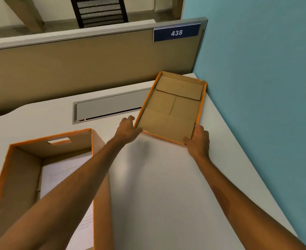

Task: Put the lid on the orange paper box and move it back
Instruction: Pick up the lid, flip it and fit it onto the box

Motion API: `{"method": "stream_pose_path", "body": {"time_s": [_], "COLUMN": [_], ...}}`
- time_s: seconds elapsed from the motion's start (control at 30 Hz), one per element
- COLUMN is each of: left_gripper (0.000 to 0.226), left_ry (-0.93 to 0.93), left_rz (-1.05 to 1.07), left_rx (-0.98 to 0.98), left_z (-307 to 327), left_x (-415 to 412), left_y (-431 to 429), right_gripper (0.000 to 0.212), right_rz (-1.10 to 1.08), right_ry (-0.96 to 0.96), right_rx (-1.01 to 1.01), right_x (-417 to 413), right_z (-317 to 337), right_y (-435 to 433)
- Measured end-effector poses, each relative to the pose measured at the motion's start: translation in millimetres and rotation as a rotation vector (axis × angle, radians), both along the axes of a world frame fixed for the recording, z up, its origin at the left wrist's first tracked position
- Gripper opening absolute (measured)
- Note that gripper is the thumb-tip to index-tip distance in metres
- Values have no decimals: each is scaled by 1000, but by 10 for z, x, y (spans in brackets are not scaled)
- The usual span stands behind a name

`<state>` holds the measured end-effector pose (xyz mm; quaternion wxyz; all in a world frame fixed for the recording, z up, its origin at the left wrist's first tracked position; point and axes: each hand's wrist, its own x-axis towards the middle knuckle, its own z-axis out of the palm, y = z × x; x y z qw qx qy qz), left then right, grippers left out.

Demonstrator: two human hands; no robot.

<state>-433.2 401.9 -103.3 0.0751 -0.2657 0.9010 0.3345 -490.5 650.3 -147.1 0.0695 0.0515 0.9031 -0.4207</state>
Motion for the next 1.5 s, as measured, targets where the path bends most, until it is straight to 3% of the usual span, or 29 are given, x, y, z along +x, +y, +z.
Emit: {"method": "stream_pose_path", "body": {"time_s": [0.2,0.43,0.57,0.73,0.87,0.97,1.2,1.37,1.5], "left_gripper": [58,62,33,14,13,25,27,37,30], "left_ry": [-64,-50,20,126,153,116,175,273,357], "left_rz": [25,230,269,378,368,316,241,302,338], "left_rx": [58,224,341,565,772,949,1059,1064,1118], "left_z": [-165,-235,-182,47,314,496,823,959,1069], "left_x": [-256,-351,-358,-291,-145,27,531,915,1219], "left_y": [-24,-49,-84,-120,-158,-192,-146,-71,-39], "right_gripper": [56,15,18,28,29,28,21,38,49], "right_rz": [-153,-195,-192,-188,-154,-124,-31,102,424], "right_ry": [-88,-103,-60,-94,-85,-74,-20,277,550], "right_rx": [-7,10,-27,-124,-185,-188,-162,-21,-12], "right_x": [-219,-321,-337,-323,-293,-270,-48,407,998], "right_z": [-161,-236,-240,-154,-42,61,329,633,954], "right_y": [21,47,107,192,221,240,197,10,-207]}}
